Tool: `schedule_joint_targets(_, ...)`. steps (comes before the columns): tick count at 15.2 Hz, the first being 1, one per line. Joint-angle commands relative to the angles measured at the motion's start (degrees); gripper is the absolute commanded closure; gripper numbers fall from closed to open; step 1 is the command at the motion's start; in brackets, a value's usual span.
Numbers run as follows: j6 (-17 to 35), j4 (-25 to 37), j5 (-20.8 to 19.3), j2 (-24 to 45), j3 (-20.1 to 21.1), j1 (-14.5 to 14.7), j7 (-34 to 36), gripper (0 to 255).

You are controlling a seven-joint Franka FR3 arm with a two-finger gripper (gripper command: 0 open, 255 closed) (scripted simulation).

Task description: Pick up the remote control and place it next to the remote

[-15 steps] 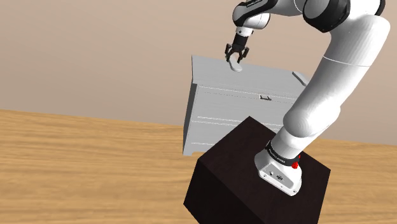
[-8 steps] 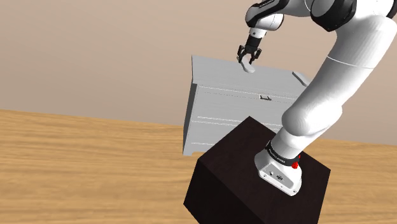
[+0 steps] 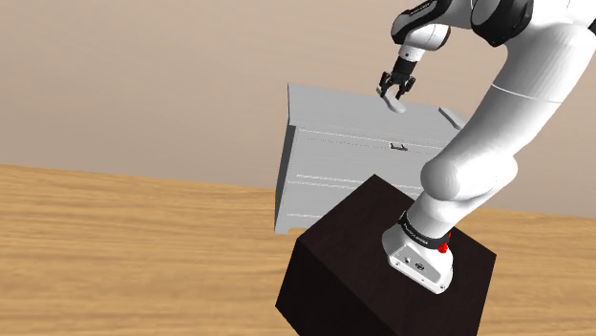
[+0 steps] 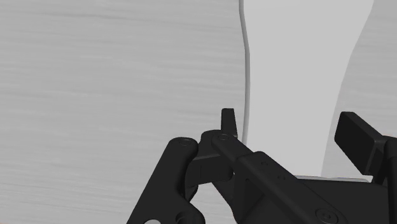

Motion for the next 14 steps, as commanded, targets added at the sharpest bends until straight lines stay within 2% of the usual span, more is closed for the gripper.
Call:
schedule_joint_targets(1,-0.3,0.8,0.4,0.7,-1.2,-1.6,-3.1,255)
schedule_joint_targets(8,-1.7,5.0,2.7,4.4,-4.8,-7.6,-13.4,255)
schedule_joint_targets(14,-4.0,11.4,6.0,9.8,-7.1,-13.8,-22.3,255)
